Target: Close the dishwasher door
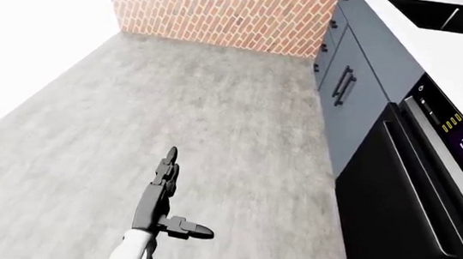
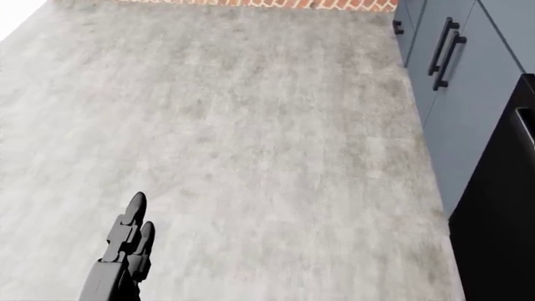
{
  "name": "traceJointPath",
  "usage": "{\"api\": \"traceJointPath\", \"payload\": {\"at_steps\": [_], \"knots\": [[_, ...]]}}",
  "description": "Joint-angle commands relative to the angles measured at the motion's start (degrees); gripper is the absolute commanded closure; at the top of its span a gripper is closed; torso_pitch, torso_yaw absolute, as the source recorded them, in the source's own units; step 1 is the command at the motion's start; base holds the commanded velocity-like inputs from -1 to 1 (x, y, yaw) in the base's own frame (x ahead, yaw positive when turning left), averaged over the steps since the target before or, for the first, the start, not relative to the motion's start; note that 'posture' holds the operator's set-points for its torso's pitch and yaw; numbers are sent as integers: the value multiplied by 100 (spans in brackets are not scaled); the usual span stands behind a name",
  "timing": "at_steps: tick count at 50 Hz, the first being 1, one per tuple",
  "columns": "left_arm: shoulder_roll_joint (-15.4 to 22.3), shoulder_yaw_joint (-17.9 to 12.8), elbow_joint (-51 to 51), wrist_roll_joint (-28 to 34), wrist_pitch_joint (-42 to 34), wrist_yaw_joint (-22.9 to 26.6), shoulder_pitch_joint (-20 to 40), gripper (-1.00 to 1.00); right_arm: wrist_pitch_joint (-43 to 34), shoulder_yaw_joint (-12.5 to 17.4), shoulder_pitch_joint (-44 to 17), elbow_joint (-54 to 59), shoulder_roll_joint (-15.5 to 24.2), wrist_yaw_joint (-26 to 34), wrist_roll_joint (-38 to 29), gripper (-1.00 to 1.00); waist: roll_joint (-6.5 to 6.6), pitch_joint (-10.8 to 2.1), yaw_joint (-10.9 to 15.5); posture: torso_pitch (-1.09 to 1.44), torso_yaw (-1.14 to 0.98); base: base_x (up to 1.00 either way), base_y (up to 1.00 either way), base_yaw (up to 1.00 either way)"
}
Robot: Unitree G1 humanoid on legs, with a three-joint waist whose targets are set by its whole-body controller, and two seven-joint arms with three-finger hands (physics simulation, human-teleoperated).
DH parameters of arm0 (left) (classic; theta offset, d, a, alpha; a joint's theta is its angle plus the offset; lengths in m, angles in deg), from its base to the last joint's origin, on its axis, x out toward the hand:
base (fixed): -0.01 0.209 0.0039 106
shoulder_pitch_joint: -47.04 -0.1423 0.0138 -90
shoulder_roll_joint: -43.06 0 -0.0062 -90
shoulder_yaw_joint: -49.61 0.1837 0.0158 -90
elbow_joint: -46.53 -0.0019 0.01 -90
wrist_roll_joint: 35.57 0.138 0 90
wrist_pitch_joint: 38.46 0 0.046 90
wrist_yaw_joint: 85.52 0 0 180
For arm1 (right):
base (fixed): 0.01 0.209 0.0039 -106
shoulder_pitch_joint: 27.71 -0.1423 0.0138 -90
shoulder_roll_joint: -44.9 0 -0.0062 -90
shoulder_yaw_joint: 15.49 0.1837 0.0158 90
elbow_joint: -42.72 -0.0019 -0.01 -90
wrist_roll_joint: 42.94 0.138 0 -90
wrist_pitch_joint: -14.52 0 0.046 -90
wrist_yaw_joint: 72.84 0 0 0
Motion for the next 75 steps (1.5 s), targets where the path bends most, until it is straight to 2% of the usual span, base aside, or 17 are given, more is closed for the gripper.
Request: {"api": "traceJointPath", "payload": {"at_steps": [1, 39, 75], "knots": [[4, -3, 241, -18, 169, -3, 79, -100, 51, 43, -17, -181, 545, -608, -215, -100, -128, -84, -67, 0, 0, 0, 0, 0], [3, 14, 267, -13, 170, -9, 60, -100, 75, 187, 184, -262, 1062, -321, 72, -100, -128, -116, -41, 0, 0, 0, 0, 0], [2, 30, 237, 4, 196, -9, 59, -100, 108, 199, 259, -259, 1117, -313, 150, -100, -117, -70, -47, 0, 0, 0, 0, 0]]}}
